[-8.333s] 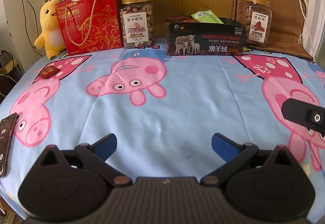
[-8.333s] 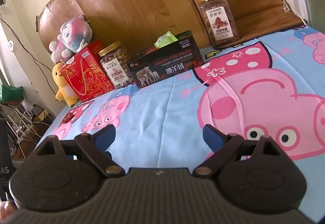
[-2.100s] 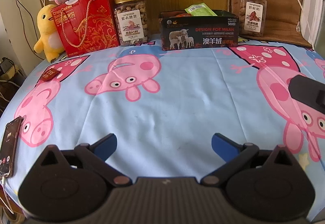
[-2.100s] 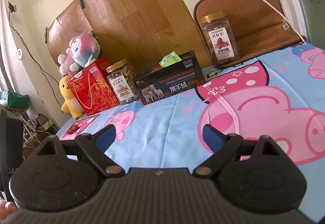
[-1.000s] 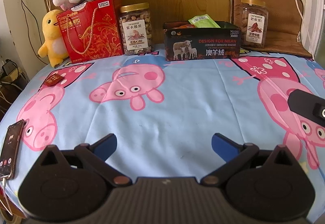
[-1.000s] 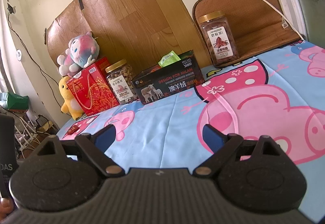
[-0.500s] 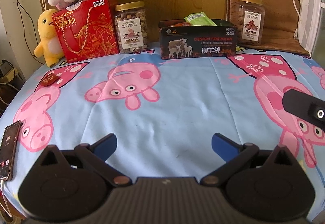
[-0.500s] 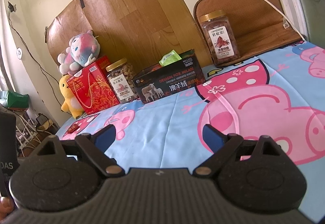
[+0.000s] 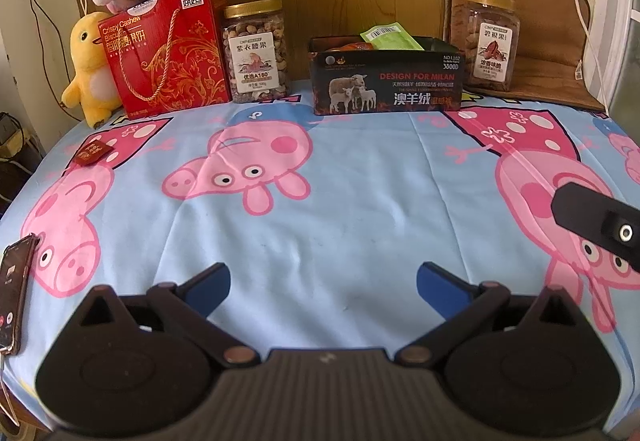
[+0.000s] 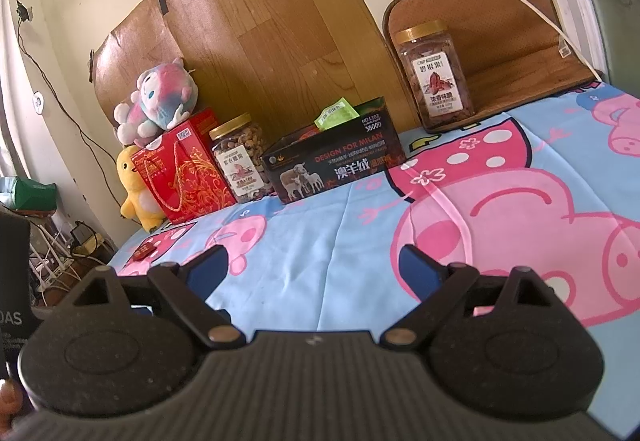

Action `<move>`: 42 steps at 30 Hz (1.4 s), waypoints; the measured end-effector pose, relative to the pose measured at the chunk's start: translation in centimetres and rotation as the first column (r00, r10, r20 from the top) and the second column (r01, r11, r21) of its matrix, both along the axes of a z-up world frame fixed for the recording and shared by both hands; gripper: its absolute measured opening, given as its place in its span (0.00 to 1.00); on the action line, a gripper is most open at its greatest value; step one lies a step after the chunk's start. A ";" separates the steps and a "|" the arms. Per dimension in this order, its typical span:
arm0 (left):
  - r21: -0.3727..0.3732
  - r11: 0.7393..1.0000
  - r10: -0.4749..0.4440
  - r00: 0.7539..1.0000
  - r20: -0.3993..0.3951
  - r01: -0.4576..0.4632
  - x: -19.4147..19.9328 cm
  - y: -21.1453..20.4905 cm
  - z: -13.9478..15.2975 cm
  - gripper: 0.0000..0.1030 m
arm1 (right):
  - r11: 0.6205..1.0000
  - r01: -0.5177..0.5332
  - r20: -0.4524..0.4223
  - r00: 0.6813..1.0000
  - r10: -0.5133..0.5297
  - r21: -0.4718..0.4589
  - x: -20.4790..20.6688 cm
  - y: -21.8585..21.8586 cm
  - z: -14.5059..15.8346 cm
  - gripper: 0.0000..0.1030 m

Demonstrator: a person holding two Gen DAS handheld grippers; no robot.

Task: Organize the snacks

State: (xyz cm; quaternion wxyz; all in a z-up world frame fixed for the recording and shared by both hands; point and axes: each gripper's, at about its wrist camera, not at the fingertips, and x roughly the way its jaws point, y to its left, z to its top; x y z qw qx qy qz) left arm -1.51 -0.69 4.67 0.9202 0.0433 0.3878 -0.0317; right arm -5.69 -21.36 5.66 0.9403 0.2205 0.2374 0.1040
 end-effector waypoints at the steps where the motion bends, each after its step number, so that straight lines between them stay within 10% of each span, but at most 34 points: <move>1: -0.004 1.000 0.000 1.000 -0.002 0.000 0.1 0.1 0.0 1.00 | 1.000 -0.001 0.000 1.000 0.001 0.000 0.0 0.0 0.0 0.91; 42: -0.020 1.000 0.018 1.000 0.014 -0.017 0.4 1.4 0.5 1.00 | 0.998 -0.025 0.008 1.000 0.026 -0.053 0.4 1.4 1.0 0.91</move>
